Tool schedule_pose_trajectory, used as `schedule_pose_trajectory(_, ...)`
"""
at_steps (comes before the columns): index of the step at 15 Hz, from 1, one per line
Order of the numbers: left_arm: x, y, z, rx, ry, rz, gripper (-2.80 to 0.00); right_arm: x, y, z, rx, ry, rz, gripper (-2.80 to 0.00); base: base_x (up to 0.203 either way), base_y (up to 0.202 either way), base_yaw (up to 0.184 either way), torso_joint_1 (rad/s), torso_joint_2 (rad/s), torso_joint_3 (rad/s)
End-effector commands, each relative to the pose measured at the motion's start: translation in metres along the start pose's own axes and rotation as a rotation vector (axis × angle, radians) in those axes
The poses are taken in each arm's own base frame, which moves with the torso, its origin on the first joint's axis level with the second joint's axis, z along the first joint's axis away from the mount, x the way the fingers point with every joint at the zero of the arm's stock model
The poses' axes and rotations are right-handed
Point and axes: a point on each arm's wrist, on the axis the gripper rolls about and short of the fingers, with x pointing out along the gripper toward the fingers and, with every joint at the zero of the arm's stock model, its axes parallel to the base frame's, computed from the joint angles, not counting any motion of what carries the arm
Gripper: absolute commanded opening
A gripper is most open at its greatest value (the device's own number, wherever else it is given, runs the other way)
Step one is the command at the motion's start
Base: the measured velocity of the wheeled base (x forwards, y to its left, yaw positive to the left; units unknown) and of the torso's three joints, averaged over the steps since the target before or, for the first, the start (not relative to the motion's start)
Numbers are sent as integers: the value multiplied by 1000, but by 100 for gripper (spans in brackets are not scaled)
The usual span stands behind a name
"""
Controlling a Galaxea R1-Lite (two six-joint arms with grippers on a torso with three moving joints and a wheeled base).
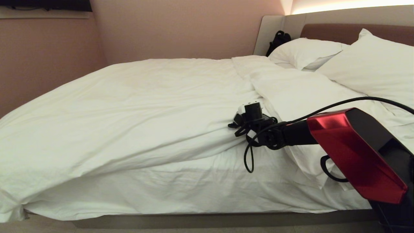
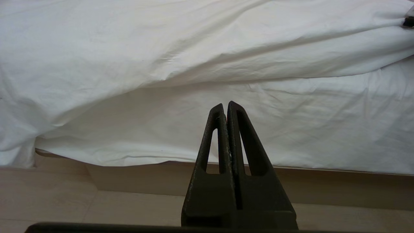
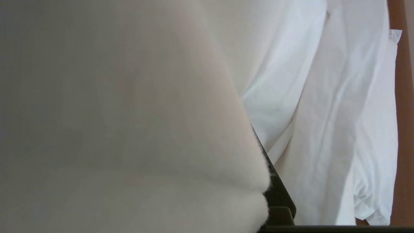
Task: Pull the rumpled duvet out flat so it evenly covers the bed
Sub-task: Flatten the corners of the folded blanket
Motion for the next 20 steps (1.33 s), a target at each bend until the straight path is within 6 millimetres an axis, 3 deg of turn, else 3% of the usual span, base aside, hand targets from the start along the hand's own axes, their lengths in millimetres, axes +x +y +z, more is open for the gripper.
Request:
schedule_pose_trajectory(1, 0, 0, 0, -1, 0, 1, -280, -8, -13, 0, 11, -7, -14, -280, 0, 0, 0, 0, 0, 0)
schedule_pose_trajectory(6, 0, 0, 0, -1, -1, 1, -280, -33, -36, -10, 12, -17, -8, -280, 0, 0, 0, 0, 0, 0)
schedule_pose_trajectory(10, 0, 0, 0, -1, 0, 1, -280, -75, -59, -22, 1, -56, 13, -280, 0, 0, 0, 0, 0, 0)
schedule_pose_trajectory(14, 0, 0, 0, -1, -1, 1, -280, -116, -56, -38, -58, -103, 78, -280, 0, 0, 0, 0, 0, 0)
schedule_pose_trajectory(20, 0, 0, 0, -1, 1, 1, -280, -145, -57, -49, -83, -142, 104, -280, 0, 0, 0, 0, 0, 0)
